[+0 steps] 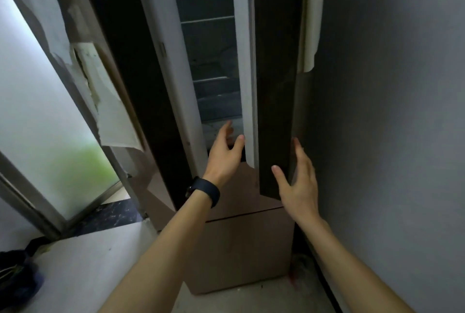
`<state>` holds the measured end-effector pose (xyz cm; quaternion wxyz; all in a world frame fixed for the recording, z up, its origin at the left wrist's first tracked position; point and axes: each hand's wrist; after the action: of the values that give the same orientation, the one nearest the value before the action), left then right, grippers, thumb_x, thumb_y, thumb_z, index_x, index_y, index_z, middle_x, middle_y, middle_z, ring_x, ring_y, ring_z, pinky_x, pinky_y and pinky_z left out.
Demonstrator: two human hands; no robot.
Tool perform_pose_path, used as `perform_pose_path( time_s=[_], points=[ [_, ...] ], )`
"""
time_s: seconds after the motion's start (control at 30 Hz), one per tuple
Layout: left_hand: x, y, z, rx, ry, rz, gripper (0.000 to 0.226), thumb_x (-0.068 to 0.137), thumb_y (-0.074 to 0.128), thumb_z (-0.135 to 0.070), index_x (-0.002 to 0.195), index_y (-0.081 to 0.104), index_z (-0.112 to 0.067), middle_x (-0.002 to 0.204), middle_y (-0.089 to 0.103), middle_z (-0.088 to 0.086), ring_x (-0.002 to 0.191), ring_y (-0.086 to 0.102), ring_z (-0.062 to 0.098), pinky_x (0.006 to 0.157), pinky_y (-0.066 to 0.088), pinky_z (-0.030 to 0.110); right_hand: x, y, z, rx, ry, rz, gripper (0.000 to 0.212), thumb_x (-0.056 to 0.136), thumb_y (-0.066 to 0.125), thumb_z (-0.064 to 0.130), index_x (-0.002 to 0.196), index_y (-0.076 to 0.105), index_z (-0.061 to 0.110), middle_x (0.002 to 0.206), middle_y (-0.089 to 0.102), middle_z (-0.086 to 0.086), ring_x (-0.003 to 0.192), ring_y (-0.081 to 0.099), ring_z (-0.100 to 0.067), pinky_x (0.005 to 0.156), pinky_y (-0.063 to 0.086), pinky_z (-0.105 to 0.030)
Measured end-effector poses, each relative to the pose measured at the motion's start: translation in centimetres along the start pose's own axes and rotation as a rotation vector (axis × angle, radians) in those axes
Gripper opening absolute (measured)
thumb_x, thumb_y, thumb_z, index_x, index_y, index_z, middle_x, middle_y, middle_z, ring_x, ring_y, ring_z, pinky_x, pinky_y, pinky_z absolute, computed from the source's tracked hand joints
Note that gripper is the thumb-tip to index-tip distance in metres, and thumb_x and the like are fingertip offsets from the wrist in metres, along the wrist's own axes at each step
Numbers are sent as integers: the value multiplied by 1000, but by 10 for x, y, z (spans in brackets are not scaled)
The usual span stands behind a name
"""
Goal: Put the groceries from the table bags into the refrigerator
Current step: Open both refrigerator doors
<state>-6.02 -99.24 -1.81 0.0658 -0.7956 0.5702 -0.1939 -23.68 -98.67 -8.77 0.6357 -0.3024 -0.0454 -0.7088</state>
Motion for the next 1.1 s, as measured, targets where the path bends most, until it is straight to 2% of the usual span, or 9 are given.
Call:
perform_pose_path(
  time_s=[0.07, 0.13, 0.27, 0.43, 0.63, 0.7, 0.83, 0.93, 1.1],
  points=[
    [13, 6, -3, 13, 16, 46, 61, 101, 54, -36, 154, 26, -30, 152, 42, -2, 137, 42, 16, 102, 39, 29, 5, -6, -4, -35, -33, 62, 75, 95, 59, 46, 143, 5, 66, 148, 16, 40, 133, 10, 25, 110, 27, -31],
    [18, 19, -3, 19, 52, 69, 54, 100, 56, -32, 149, 36, -30, 142, 52, -5, 128, 51, 12, 97, 45, 28, 9, -14, -9, -50, -46, 87, 74, 96, 59, 47, 145, 6, 64, 144, 9, 49, 133, 10, 27, 111, 27, -31],
    [5, 38, -1, -24, 138, -29, 38, 96, 61, -26, 129, 46, -38, 111, 54, -29, 97, 53, -20, 89, 49, 22, 6, -33, -15, -8, -32, 93, 73, 97, 57, 46, 151, 10, 57, 159, 22, 25, 145, 24, 1, 116, 32, -37],
    [-4, 72, -14, -12, 244, 39, 34, 89, 71, -39, 119, 57, -35, 111, 62, -22, 103, 60, -6, 80, 53, 17, -3, -76, -33, -23, -13, -52, 73, 99, 56, 35, 151, 9, 56, 159, 22, 27, 145, 27, 1, 117, 35, -42],
    [-11, 140, -34, 45, 335, 81, 43, 88, 71, -45, 124, 64, -23, 103, 69, -12, 91, 63, -3, 76, 56, 20, 8, -120, -47, -191, 51, -103, 84, 92, 63, 46, 150, 3, 58, 166, 3, 12, 144, 5, 4, 112, 21, -30],
    [-6, 161, -38, 60, 369, 127, 41, 89, 70, -46, 122, 67, -22, 102, 71, -11, 90, 65, -1, 76, 58, 25, 17, -134, -59, -234, 64, -134, 81, 96, 58, 46, 151, 0, 57, 166, 6, 7, 147, 11, -5, 113, 22, -30],
    [6, 197, -53, 157, 459, 227, 33, 92, 67, -42, 121, 68, -27, 103, 70, -10, 86, 63, -1, 72, 53, 14, 38, -158, -85, -314, 82, -180, 70, 102, 50, 37, 155, 5, 45, 164, 22, 1, 146, 32, -21, 112, 30, -29],
    [15, 220, -62, 237, 497, 274, 36, 94, 63, -42, 128, 63, -32, 107, 70, -6, 84, 65, 6, 75, 57, 31, 56, -169, -99, -383, 112, -212, 68, 103, 49, 30, 155, 6, 39, 157, 39, -2, 134, 49, -26, 105, 42, -31],
    [29, 254, -73, 353, 531, 277, 41, 97, 58, -42, 137, 53, -35, 114, 68, -6, 88, 65, 8, 73, 57, 34, 84, -184, -114, -474, 180, -253, 68, 104, 48, 25, 156, 6, 34, 139, 59, -10, 113, 62, -34, 88, 54, -42]
  ],
)
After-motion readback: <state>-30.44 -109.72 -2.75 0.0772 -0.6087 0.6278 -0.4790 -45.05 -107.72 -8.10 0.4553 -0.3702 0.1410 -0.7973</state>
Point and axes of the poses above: each hand's wrist, its own x-axis towards the middle knuckle, its own y-axis out of the palm, z = x × y
